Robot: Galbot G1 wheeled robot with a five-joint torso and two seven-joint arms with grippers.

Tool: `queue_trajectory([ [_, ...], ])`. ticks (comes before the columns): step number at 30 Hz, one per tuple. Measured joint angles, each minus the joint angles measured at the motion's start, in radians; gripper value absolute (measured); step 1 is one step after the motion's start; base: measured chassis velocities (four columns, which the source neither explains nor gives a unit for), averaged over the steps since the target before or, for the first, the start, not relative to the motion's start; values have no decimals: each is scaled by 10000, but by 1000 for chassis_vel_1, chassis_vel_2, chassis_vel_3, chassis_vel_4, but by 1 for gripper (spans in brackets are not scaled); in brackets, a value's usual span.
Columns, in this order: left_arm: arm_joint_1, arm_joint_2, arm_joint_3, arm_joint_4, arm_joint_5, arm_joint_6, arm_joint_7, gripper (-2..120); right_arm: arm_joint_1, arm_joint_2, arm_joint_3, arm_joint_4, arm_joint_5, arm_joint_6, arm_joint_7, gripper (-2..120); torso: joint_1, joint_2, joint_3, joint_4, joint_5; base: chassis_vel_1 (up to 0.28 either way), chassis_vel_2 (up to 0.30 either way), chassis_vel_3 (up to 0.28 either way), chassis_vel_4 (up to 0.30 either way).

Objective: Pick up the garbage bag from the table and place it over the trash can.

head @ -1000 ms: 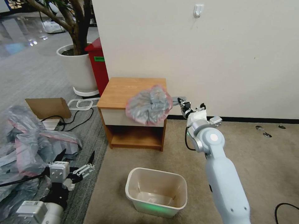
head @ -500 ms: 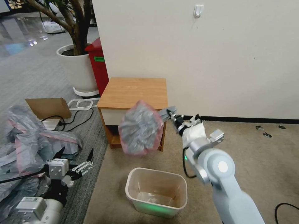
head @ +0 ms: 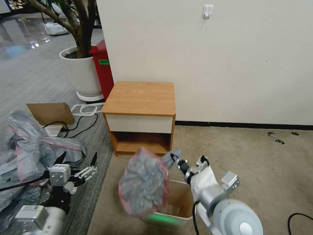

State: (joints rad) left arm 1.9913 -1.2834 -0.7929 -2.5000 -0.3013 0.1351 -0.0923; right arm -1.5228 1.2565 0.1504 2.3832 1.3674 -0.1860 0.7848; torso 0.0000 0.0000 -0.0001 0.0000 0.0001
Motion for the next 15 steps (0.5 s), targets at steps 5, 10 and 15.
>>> queue_trajectory([
  [5, -6, -5, 83, -3, 60, -1, 4, 100, -307, 5, -51, -118, -496, 108, 708, 0, 0, 0, 0, 0, 0, 0, 0, 0, 0],
  [10, 5, -21, 109, -5, 93, -8, 13, 100, -406, 103, -286, -171, -537, 273, 1467, 0, 0, 0, 0, 0, -1, 0, 0, 0, 0],
  [15, 30, -19, 106, -4, 97, -10, 17, 100, -411, 182, -540, -205, -587, 378, 2124, 0, 0, 0, 0, 0, -1, 0, 0, 0, 0],
])
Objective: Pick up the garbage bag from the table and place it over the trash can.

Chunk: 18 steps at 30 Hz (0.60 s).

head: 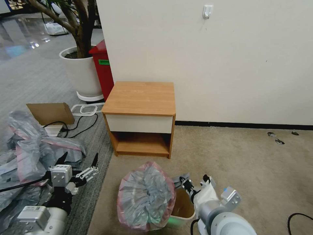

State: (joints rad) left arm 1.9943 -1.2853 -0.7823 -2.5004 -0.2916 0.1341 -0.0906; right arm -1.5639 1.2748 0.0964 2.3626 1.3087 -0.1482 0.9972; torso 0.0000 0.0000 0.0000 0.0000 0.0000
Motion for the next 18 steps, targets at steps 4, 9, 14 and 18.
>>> queue_trajectory([
  [4, 3, 4, 6, 0, 2, -2, 6, 100, -83, -4, -128, 34, 19, -238, 370, 0, 0, 0, 0, 0, 0, 0, 0, 0, 0],
  [9, 11, 3, 1, 0, 0, -2, 7, 100, -47, -107, -90, 68, 50, -313, 648, 17, 0, 0, 1, 0, 0, 0, 0, 0, 0],
  [14, -14, 11, 4, 0, -5, -5, 8, 100, -72, -333, 41, 362, 164, -345, 968, 33, 0, 0, 0, 0, 1, 0, 0, 0, 0],
  [18, -61, 37, 48, 0, -7, -5, 11, 100, -305, -518, 264, 773, 321, -372, 1250, 48, 0, 0, 0, 0, 0, 0, 0, 0, 0],
])
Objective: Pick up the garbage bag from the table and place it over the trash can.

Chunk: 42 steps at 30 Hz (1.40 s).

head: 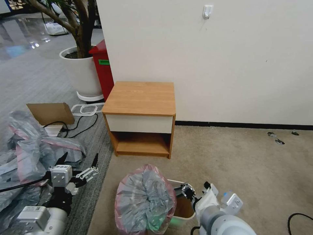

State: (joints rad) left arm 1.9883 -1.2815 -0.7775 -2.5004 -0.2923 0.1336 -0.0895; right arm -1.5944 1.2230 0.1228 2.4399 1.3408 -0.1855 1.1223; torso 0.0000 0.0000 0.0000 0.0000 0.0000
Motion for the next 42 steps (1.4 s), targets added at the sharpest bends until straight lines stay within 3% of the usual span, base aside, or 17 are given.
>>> queue_trajectory([
  [4, -25, 75, 34, 0, -4, 11, 11, 100, -302, -121, 354, 386, 3, -116, 17, 67, 0, 0, 0, 0, -1, 0, 0, 0, 0],
  [5, -25, 75, 34, 0, -4, 11, 11, 100, -302, -121, 354, 386, 3, -116, 17, 67, 0, 0, 0, 0, -1, 0, 0, 0, 0],
  [9, 34, 280, 223, 0, -4, 108, 141, 100, -407, -69, 1118, 453, -65, -592, -1282, 85, 0, 0, 0, 0, -1, 0, 0, 0, 0],
  [10, 34, 280, 223, 0, -4, 108, 141, 100, -407, -69, 1118, 453, -65, -592, -1282, 85, 0, 0, 0, 0, -1, 0, 0, 0, 0],
  [14, 81, 737, 345, 1, 7, 121, 431, 100, -355, -114, 1989, -258, -412, -1115, -3453, 99, 0, 0, 0, 0, 0, 0, 0, 0, 0],
  [15, 81, 737, 345, 1, 7, 121, 431, 100, -355, -114, 1989, -258, -412, -1115, -3453, 99, 0, 0, 0, 0, 0, 0, 0, 0, 0],
  [18, 8, 1082, 531, 66, -81, 192, 638, 100, -343, -306, 2447, -999, -945, -1264, -5558, 100, -1, 0, 1, 0, 1, 0, 0, 0, 0],
  [20, -4, 1135, 582, 109, -102, 221, 720, 100, -359, -343, 2529, -1162, -1163, -1252, -5994, 100, 0, 0, 1, 1, 1, 0, 0, 0, 0],
  [23, -49, 1580, 1173, 365, -127, 604, 924, 100, -595, -602, 3111, -2083, -2948, -814, -8868, 100, 0, 0, 1, -1, -1, 0, 0, 0, 0],
  [26, -57, 1744, 1537, 417, -127, 842, 834, 100, -656, -682, 3305, -2388, -3654, -499, -9818, 100, 0, 0, 1, -1, 0, 0, 0, 0, 0],
  [28, -47, 1963, 2443, 446, -83, 1425, 272, 100, -672, -742, 3573, -2850, -4968, 106, -10835, 100, 0, 0, 1, -1, 0, 0, 0, 0, 0],
  [39, -852, 2410, 4098, 882, 131, 2753, -950, 99, -696, -327, 3621, -2953, -5816, 462, -10897, 100, 0, 0, 1, 0, 0, 0, 0, 0, 0],
  [42, -1603, 2724, 4683, 1195, -19, 3125, -1322, 87, -765, -140, 3586, -2915, -5917, 510, -10797, 100, 0, 0, 1, 0, -1, 0, 0, 0, 0],
])
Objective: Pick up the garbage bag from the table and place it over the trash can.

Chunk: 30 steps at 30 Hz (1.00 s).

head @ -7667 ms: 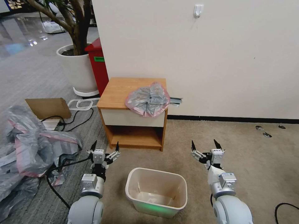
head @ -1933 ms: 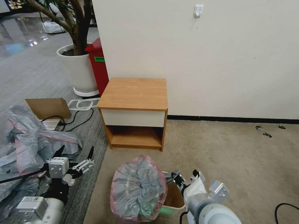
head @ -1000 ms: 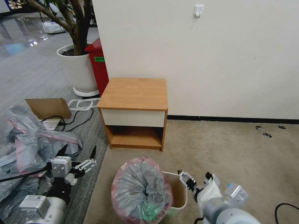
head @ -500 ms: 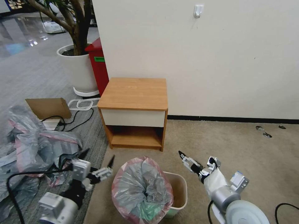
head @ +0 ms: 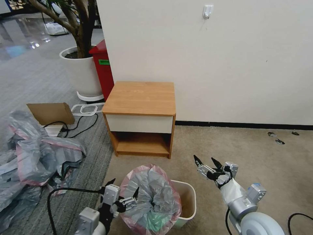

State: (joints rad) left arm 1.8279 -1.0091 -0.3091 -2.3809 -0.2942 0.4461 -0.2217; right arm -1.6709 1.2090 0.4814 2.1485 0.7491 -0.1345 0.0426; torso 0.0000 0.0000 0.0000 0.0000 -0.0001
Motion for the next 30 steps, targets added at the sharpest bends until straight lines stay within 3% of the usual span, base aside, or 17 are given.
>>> queue_trajectory([
  [2, -540, 108, 466, 236, -175, 290, -239, 75, -46, 94, -35, 2, -54, 15, 83, 100, 0, 0, 0, -1, 0, 0, 0, 0, 0],
  [5, -851, 154, 836, 411, -219, 443, -456, 72, -64, 143, -80, 2, -76, 18, 148, 100, -1, 0, 0, -2, 0, 0, 0, 0, 0],
  [10, -1151, 163, 1306, 661, -392, 741, -870, 71, -35, 238, -183, -6, -86, 15, 286, 100, 0, 0, 0, 0, 0, 0, 0, 0, 0],
  [30, -2445, 148, 2265, 1787, -1093, 932, -1343, 71, -38, 405, -312, -85, -208, -29, 639, 100, 0, 0, 0, 0, 1, 0, 0, 0, 0],
])
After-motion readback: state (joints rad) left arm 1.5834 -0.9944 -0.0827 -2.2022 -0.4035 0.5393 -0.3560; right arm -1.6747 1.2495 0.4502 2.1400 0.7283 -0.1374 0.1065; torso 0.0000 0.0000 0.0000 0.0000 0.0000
